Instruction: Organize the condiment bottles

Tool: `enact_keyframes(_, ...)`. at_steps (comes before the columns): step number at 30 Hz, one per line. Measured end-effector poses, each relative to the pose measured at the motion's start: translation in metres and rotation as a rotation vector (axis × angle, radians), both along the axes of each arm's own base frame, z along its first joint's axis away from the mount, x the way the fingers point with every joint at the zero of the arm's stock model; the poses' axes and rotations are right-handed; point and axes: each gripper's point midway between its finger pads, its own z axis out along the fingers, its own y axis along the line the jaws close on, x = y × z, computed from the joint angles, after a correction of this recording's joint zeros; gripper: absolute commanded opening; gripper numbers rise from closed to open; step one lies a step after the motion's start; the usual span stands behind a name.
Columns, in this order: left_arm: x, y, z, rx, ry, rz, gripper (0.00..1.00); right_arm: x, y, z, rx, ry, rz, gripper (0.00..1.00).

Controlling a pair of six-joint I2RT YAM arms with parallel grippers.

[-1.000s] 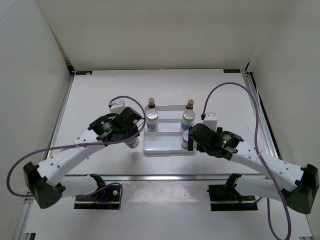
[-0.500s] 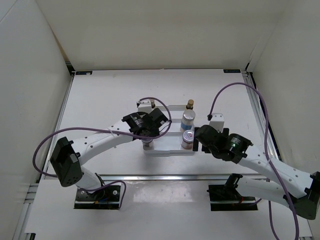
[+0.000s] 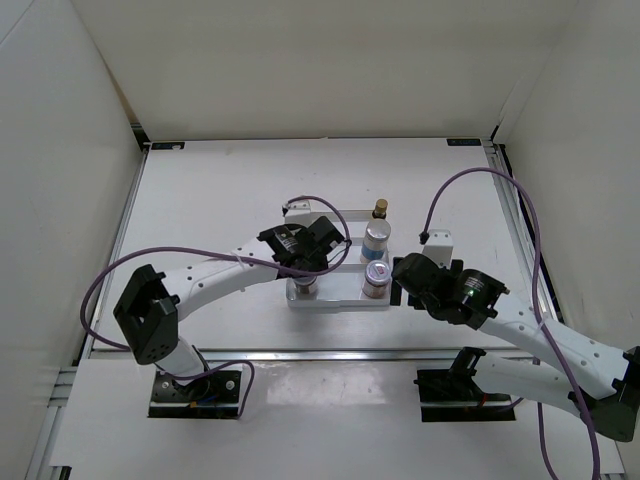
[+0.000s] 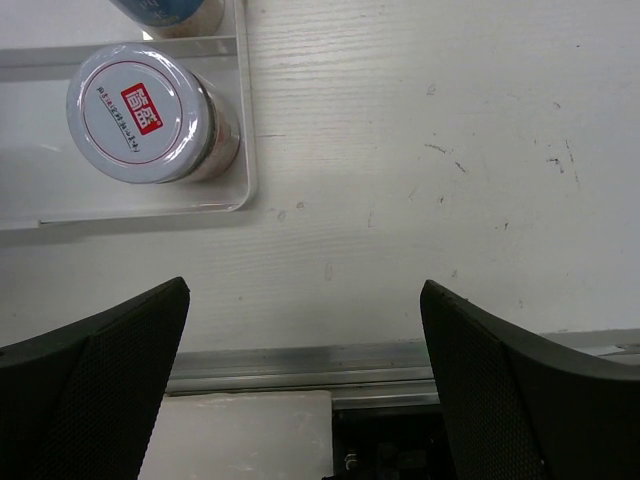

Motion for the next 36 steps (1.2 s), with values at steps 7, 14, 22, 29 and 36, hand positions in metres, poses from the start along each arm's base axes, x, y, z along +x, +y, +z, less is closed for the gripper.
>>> enact_keyframes(7, -0.007, -0.001, -0.023, 0.007, 0.054, 0.009, 0.19, -0.001, -0.001, -0.002, -0.005, 0.003, 0.0, 1.0)
enact_keyframes(14, -0.007, -0.004, -0.027, 0.004, 0.064, 0.008, 0.79, 0.0, -0.002, -0.002, -0.008, 0.002, -0.002, 1.0)
enact_keyframes(22, -0.005, -0.007, -0.024, -0.01, 0.054, 0.004, 1.0, 0.0, -0.002, -0.001, -0.01, 0.001, -0.002, 1.0)
enact_keyframes(29, -0.006, -0.005, 0.008, -0.074, -0.003, -0.02, 1.0, 0.0, -0.002, -0.002, -0.014, 0.002, -0.003, 1.0)
enact_keyframes(36, -0.014, 0.016, 0.098, -0.171, -0.231, -0.095, 1.0, 0.001, -0.001, -0.008, -0.043, 0.021, -0.001, 1.0)
